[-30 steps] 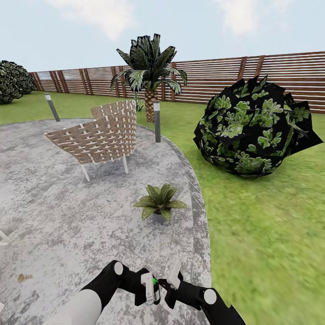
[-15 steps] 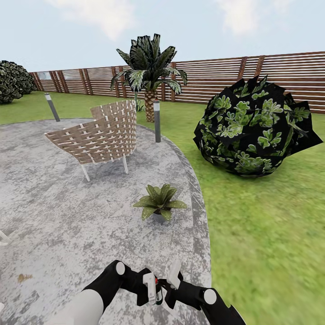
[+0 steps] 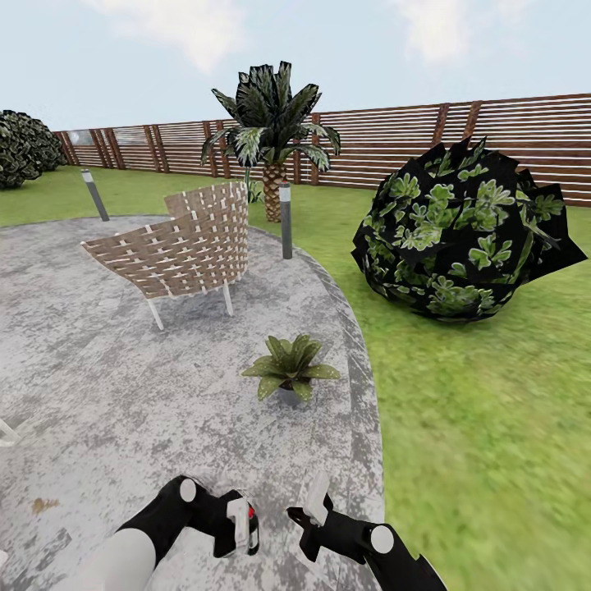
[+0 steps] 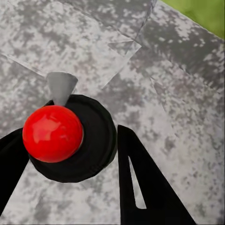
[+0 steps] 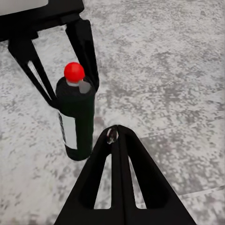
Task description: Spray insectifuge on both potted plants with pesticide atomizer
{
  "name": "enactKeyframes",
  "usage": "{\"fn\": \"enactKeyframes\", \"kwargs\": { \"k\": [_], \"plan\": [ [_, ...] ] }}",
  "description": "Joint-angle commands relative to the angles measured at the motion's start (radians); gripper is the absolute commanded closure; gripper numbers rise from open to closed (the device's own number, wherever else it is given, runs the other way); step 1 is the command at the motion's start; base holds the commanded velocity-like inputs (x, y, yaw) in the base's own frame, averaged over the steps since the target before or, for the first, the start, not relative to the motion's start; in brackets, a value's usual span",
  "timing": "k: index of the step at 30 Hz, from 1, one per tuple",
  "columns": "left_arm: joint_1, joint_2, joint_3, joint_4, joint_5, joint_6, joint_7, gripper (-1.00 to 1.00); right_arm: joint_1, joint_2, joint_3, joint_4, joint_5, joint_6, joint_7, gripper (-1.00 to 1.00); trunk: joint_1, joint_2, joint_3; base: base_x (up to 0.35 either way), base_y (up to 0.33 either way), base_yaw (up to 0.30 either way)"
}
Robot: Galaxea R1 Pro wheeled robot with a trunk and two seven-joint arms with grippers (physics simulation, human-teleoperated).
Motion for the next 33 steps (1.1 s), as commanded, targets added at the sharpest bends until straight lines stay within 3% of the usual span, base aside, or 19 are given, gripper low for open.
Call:
{"fn": "enactKeyframes", "kwargs": {
  "k": [1,3,4,8,9,14,16,19,21,22,23,25,27,31,32,33],
  "plan": [
    [0.0,0.014,0.01,-0.001,-0.004,-0.005,-0.004,1.0,0.0,0.0,-0.002,-0.001,0.01,-0.006,0.0,1.0,0.0,0.0,-0.001,0.0,0.0,0.0],
    [0.0,0.06,0.012,0.0,-0.002,-0.005,-0.004,1.0,0.0,0.0,-0.002,-0.001,0.011,-0.006,0.0,1.0,0.0,0.0,-0.001,0.0,0.0,0.0],
    [0.002,0.111,0.013,0.0,0.001,-0.006,-0.003,1.0,0.0,0.0,-0.002,0.0,0.011,-0.006,-0.001,1.0,0.0,0.0,-0.001,0.0,0.0,0.0],
    [0.042,0.177,0.018,-0.001,0.001,-0.006,0.002,1.0,0.0,-0.007,-0.003,0.001,0.012,-0.006,-0.002,1.0,0.0,0.0,-0.001,0.0,0.0,0.0],
    [0.047,0.197,0.019,0.0,0.001,-0.006,0.003,1.0,0.0,-0.009,-0.003,0.001,0.012,-0.006,-0.002,-1.0,0.0,0.0,-0.001,0.0,0.0,0.0],
    [0.082,0.261,0.023,-0.001,0.039,-0.006,0.004,1.0,0.0,-0.026,-0.005,-0.001,0.012,-0.005,-0.004,-1.0,0.0,0.0,-0.001,0.0,0.0,0.0],
    [0.094,0.27,0.025,-0.001,0.051,-0.005,0.005,1.0,0.001,-0.042,-0.008,0.0,0.012,-0.003,-0.009,-1.0,0.0,0.0,-0.001,0.0,0.0,0.0],
    [0.099,0.271,0.027,-0.001,0.076,0.002,0.05,1.0,0.001,-0.092,-0.013,0.008,0.012,0.001,-0.06,-1.0,0.0,0.0,-0.001,0.0,0.0,0.0],
    [0.101,0.271,0.035,0.015,0.145,0.007,0.141,1.0,0.001,-0.146,-0.013,0.051,0.009,0.013,-0.178,-1.0,0.0,0.0,-0.001,0.0,0.0,0.0],
    [0.101,0.271,0.045,0.034,0.179,0.007,0.173,1.0,0.001,-0.162,-0.013,0.084,0.006,0.015,-0.223,-1.0,0.0,0.0,-0.001,0.0,0.0,0.0],
    [0.101,0.271,0.067,0.075,0.238,0.006,0.219,1.0,0.001,-0.18,-0.014,0.148,0.003,0.017,-0.288,-1.0,0.0,0.0,-0.001,0.0,0.0,0.0],
    [0.102,0.274,0.105,0.138,0.326,0.001,0.285,1.0,0.001,-0.198,-0.015,0.255,0.0,0.016,-0.384,-1.0,0.0,0.0,-0.001,0.0,0.0,0.0],
    [0.124,0.276,0.152,0.192,0.441,-0.002,0.411,1.0,0.002,-0.206,-0.014,0.398,-0.003,0.009,-0.584,-1.0,0.0,0.0,-0.001,0.0,0.0,0.0],
    [0.198,0.263,0.178,0.212,0.569,-0.023,0.622,1.0,0.004,-0.196,-0.014,0.511,-0.014,-0.068,-0.913,-1.0,0.0,0.0,-0.001,0.0,0.0,0.0],
    [0.216,0.26,0.182,0.229,0.618,-0.064,0.687,1.0,0.006,-0.187,-0.019,0.54,-0.048,-0.1,-0.988,-1.0,0.0,0.0,-0.001,0.0,0.0,0.0],
    [0.225,0.258,0.183,0.245,0.652,-0.097,0.719,1.0,0.007,-0.181,-0.027,0.55,-0.086,-0.117,-1.016,-1.0,0.0,0.0,-0.001,0.0,0.0,0.0]
  ]
}}
